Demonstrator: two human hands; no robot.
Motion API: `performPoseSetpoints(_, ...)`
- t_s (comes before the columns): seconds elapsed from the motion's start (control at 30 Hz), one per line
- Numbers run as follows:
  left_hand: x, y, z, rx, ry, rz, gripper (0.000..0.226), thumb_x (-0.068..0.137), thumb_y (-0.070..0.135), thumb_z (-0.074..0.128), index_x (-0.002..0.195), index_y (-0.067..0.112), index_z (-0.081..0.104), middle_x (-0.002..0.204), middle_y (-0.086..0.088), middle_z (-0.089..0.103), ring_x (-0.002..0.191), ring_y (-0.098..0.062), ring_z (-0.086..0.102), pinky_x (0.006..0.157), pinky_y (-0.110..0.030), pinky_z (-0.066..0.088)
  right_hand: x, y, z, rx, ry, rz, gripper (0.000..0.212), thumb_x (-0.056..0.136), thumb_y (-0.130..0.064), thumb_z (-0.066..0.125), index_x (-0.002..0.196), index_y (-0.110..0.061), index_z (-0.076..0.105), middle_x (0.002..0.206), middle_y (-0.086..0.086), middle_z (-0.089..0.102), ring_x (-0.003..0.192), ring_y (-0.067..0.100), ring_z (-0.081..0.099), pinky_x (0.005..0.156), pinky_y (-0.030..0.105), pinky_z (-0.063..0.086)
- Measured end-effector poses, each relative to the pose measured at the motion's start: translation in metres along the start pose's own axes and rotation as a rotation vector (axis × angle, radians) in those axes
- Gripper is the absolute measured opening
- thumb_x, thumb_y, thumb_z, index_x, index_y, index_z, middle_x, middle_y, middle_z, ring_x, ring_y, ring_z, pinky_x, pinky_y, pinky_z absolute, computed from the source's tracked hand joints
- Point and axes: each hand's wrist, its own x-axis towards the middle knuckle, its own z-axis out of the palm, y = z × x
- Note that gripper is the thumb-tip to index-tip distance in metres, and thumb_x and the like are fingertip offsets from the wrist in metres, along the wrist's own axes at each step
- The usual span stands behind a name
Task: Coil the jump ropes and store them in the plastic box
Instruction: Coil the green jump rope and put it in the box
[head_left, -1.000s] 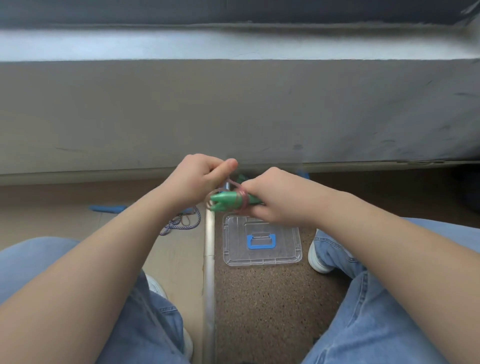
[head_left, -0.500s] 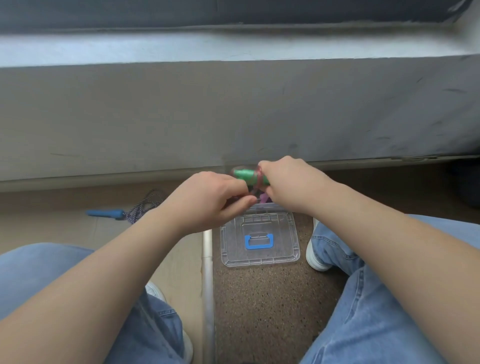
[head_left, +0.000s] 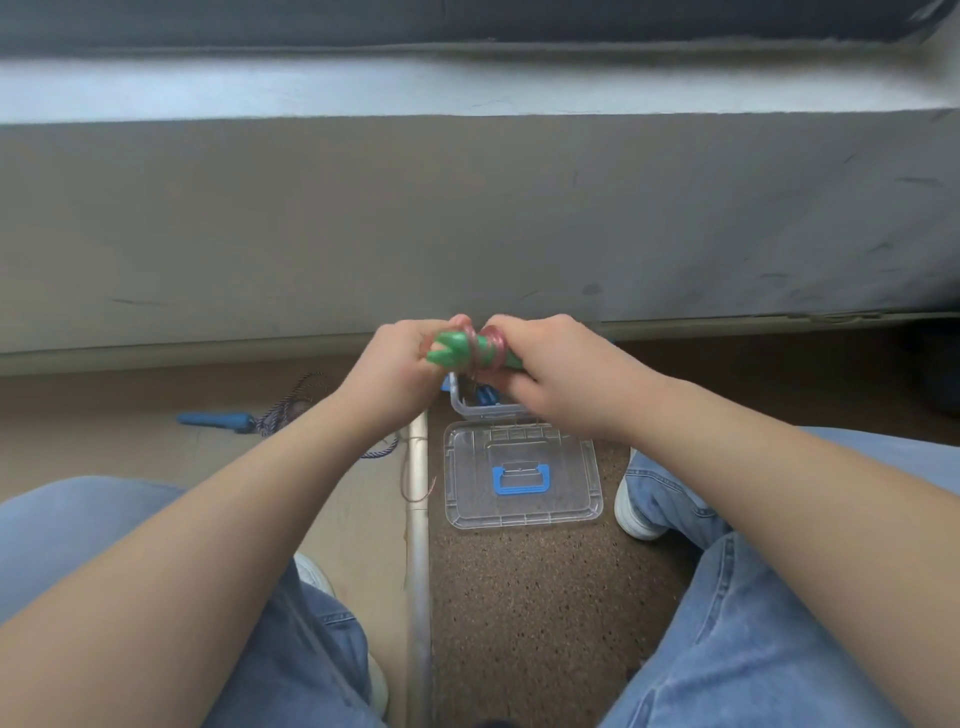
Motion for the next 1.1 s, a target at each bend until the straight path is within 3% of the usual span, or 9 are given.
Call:
performPoseSetpoints(0.1, -0.004, 0.005, 0.007, 0.171, 0.033, 0.051, 0.034, 0.099, 0.02, 0.041, 0.067, 0.031, 0.043, 0.056, 0.011, 0.048, 0.053, -0.017, 0.045, 0.054, -0.035, 0.028, 0.003, 0.003, 0.002, -0.018, 0.087, 0.109, 0.016, 0.1, -0.036, 0.054, 0.105, -0.021, 0.049, 0.086, 0.007, 0.068, 0.079, 0.032, 0.065, 0.072, 0.043, 0.055)
performPoseSetpoints(0.23, -0.015, 0.01, 0.011, 0.325, -0.095, 0.282, 0.029, 0.103, 0.033, 0.037, 0.081, 0.022, 0.052, 0.055, 0.007, 0.048, 0.053, -0.015, 0.047, 0.054, -0.035, 0.033, 0.01, 0.015, 0.003, -0.205, 0.14, 0.26, 0.016, 0.101, -0.029, 0.052, 0.104, -0.015, 0.044, 0.079, 0.006, 0.055, 0.072, 0.035, 0.053, 0.065, 0.04, 0.048)
performPoseSetpoints(0.37, -0.02, 0.015, 0.005, 0.5, -0.12, 0.619, 0.039, 0.098, 0.045, 0.04, 0.066, 0.023, 0.042, 0.053, 0.006, 0.041, 0.049, -0.022, 0.043, 0.048, -0.03, 0.029, 0.009, 0.015, 0.005, -0.424, -0.026, 0.299, 0.018, 0.098, -0.021, 0.056, 0.103, -0.018, 0.039, 0.082, 0.007, 0.047, 0.076, 0.034, 0.051, 0.063, 0.036, 0.04)
performPoseSetpoints(0.47, -0.016, 0.017, 0.0, 0.535, -0.059, 0.706, 0.04, 0.097, 0.045, 0.046, 0.066, 0.021, 0.053, 0.056, 0.007, 0.041, 0.051, -0.023, 0.048, 0.046, -0.029, 0.035, 0.008, 0.018, 0.016, -0.438, -0.167, 0.184, 0.013, 0.099, -0.021, 0.055, 0.109, -0.023, 0.046, 0.087, 0.003, 0.053, 0.074, 0.028, 0.049, 0.065, 0.036, 0.042)
performPoseSetpoints(0.6, 0.001, 0.008, -0.015, 0.462, 0.029, 0.486, 0.05, 0.095, 0.055, 0.043, 0.062, 0.019, 0.051, 0.053, 0.004, 0.042, 0.053, -0.019, 0.044, 0.05, -0.034, 0.042, 0.008, 0.012, 0.023, -0.414, -0.187, -0.02, 0.02, 0.099, -0.025, 0.053, 0.118, -0.026, 0.056, 0.098, 0.001, 0.063, 0.087, 0.028, 0.064, 0.074, 0.038, 0.051)
performPoseSetpoints(0.73, 0.008, 0.001, -0.026, 0.148, 0.006, 0.228, 0.055, 0.087, 0.057, 0.053, 0.049, 0.02, 0.037, 0.045, 0.005, 0.03, 0.049, -0.012, 0.027, 0.048, -0.025, 0.024, 0.003, -0.003, 0.017, -0.306, -0.093, -0.19, 0.013, 0.1, -0.035, 0.054, 0.101, -0.022, 0.05, 0.099, 0.001, 0.064, 0.09, 0.028, 0.064, 0.073, 0.037, 0.043)
performPoseSetpoints(0.83, 0.011, -0.004, -0.024, 0.019, -0.012, 0.07, 0.059, 0.092, 0.055, 0.049, 0.052, 0.014, 0.035, 0.053, 0.001, 0.03, 0.054, -0.014, 0.026, 0.053, -0.032, 0.025, -0.001, -0.01, 0.013, -0.181, 0.023, -0.174, 0.016, 0.098, -0.033, 0.057, 0.095, -0.022, 0.046, 0.096, 0.004, 0.067, 0.086, 0.032, 0.064, 0.07, 0.037, 0.041)
performPoseSetpoints(0.93, 0.009, -0.007, -0.018, -0.014, -0.009, -0.014, 0.057, 0.099, 0.051, 0.044, 0.052, 0.02, 0.052, 0.051, 0.002, 0.036, 0.051, -0.018, 0.035, 0.054, -0.034, 0.041, -0.001, -0.007, 0.011, -0.195, 0.146, -0.082, 0.016, 0.098, -0.03, 0.056, 0.1, -0.018, 0.046, 0.09, 0.007, 0.067, 0.081, 0.036, 0.063, 0.067, 0.04, 0.045)
performPoseSetpoints(1.1, -0.002, -0.001, 0.008, 0.135, 0.067, 0.015, 0.028, 0.103, 0.022, 0.036, 0.078, 0.03, 0.046, 0.06, 0.01, 0.049, 0.056, -0.008, 0.044, 0.053, -0.031, 0.03, 0.001, 0.004, 0.016, -0.286, 0.206, 0.049, 0.015, 0.098, -0.029, 0.051, 0.105, -0.019, 0.041, 0.079, 0.003, 0.056, 0.071, 0.037, 0.055, 0.063, 0.041, 0.045)
